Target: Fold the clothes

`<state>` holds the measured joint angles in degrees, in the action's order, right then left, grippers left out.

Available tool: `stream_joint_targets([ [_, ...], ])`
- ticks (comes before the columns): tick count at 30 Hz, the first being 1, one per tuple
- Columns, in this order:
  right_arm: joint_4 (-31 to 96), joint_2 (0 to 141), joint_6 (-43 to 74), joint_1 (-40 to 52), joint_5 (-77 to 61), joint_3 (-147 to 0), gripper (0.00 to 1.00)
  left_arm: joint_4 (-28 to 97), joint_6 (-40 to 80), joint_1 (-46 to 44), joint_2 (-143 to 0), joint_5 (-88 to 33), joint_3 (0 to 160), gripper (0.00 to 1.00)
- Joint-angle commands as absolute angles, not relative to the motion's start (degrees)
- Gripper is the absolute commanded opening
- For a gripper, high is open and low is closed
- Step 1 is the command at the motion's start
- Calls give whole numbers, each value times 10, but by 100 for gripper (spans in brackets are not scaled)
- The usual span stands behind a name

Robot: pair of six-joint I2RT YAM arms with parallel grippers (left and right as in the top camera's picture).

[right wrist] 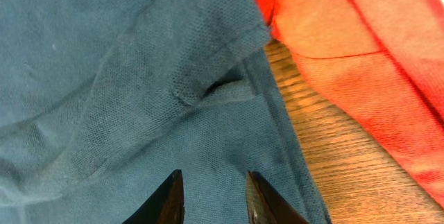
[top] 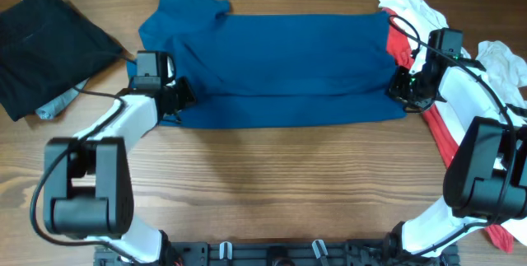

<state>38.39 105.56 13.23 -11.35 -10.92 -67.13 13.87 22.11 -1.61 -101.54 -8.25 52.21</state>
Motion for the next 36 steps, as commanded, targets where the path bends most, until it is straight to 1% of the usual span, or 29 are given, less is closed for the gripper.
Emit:
stream_joint_targets([
  [1,378,1075,114,-108,-116,-666,29,142,214,-18,-1054,-87,524,36],
  [6,382,1118,108,-108,-117,-666,29,168,214,-18,-1071,-78,524,36],
  [10,404,1154,104,-108,-116,-666,29,222,214,-16,-1071,-38,524,35],
  [12,426,1160,105,-108,-109,-666,29,257,214,-12,-1071,-18,523,32],
  [14,454,1159,109,-108,-85,-666,24,288,214,-5,-1071,-15,523,30],
  [16,488,1159,135,-108,-44,-666,23,314,214,6,-1071,-14,520,25],
  [18,523,1159,157,-108,1,-666,22,338,214,22,-1071,-14,514,22],
  [19,536,1159,163,-108,11,-666,24,346,214,30,-1071,-14,511,22],
  [27,596,1158,185,-108,30,-650,24,376,214,102,-1070,-20,499,17],
  [30,596,1154,195,-108,30,-634,24,382,214,106,-1066,-41,499,16],
  [36,589,1115,195,-108,25,-629,24,383,203,86,-1022,-43,499,15],
])
